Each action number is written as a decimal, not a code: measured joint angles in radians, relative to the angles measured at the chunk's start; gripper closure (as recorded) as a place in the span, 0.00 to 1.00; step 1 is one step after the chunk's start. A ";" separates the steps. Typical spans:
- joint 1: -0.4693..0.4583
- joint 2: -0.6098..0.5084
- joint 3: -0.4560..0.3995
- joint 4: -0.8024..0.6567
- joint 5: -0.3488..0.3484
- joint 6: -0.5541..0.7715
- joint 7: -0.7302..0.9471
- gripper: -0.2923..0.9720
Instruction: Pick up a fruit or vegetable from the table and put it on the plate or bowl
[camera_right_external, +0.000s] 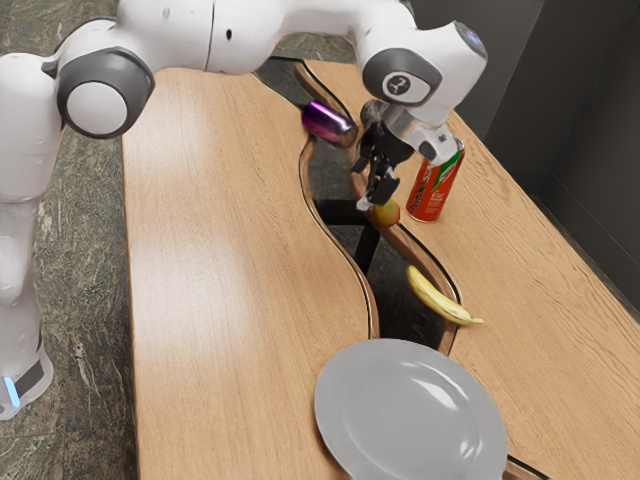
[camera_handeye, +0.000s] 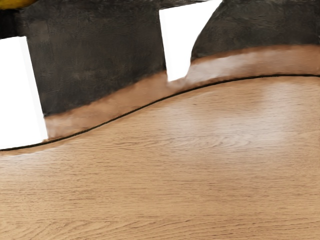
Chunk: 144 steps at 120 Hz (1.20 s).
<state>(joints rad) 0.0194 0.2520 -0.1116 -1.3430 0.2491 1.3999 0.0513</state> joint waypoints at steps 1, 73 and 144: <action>0.000 0.000 0.000 0.000 0.001 0.012 0.001 0.23; 0.458 0.401 -0.394 0.400 0.036 0.218 0.129 0.23; 0.475 0.657 -0.429 0.629 0.047 0.208 0.225 0.23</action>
<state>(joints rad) 0.4940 0.9092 -0.5402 -0.7141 0.2962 1.6083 0.2766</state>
